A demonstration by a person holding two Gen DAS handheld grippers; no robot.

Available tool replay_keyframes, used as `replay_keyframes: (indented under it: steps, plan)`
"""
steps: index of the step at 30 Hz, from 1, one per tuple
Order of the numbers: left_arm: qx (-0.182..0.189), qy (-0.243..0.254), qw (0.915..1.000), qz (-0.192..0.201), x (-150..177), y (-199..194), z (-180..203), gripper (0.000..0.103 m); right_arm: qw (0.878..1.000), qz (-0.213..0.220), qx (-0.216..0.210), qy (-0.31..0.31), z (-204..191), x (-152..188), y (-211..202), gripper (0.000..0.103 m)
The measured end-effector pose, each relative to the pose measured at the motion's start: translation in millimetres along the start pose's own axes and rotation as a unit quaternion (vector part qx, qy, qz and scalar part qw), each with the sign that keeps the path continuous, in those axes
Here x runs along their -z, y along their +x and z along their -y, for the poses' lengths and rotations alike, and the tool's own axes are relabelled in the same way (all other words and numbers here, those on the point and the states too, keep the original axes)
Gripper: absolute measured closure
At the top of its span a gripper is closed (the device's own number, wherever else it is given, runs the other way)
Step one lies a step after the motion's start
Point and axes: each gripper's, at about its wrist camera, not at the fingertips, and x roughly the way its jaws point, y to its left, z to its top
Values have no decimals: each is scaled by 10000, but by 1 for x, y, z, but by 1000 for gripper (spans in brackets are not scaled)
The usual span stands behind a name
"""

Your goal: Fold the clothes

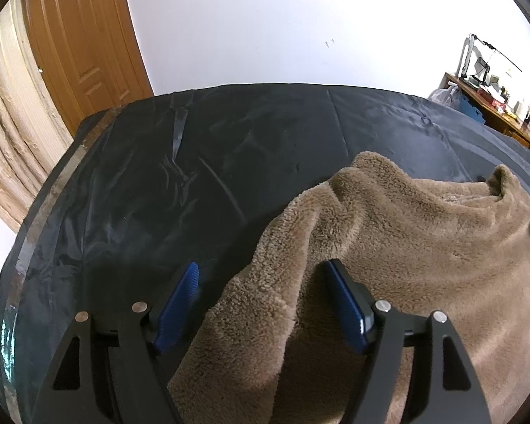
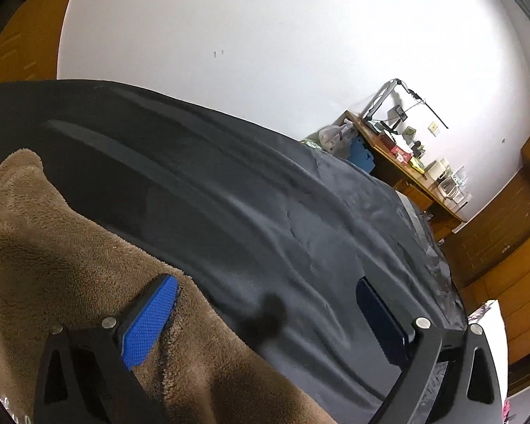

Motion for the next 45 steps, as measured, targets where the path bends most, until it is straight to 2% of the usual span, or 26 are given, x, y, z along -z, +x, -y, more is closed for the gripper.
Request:
replay_keyframes:
  steps: [3,7,14,17,22,27,31,34,37,40,45]
  plan:
    - [70,-160,9998,40,-3,-16,-15,25,9991,-67,-398,125,9,9,-18,2]
    - [163,-374,9991,94,-7,-36,-35,25,9962,179,-856,33,10,24,-67,2]
    - [-141,66,9999,8,38,-87,-70,24,9826,445,-1799,85,-13,52,-124,2]
    - [-52,195,9996,-189,79,-103,-77,24,9766,536,-2073,207,-27,64,-131,2]
    - [-2,430,9982,-418,134,-123,-65,24,9754,500,-2112,381,-45,76,-116,2]
    - [114,577,9971,-486,153,-129,-36,22,9728,338,-2241,488,-49,86,-98,2]
    - [-486,632,9955,-511,151,-117,-33,22,9711,525,-2249,604,-41,92,-103,2]
    - [-806,324,9949,-512,143,-108,-50,14,9698,563,-2261,725,-34,94,-103,2]
    - [-969,-109,9941,-467,131,-106,-77,14,9683,560,-2307,773,-30,94,-100,2]
    - [-1579,-249,9867,-278,113,-103,-97,14,9688,594,-2292,734,-30,94,-101,2]
    - [-1765,-183,9836,-319,85,-87,-108,14,9696,590,-2278,666,-31,94,-100,2]
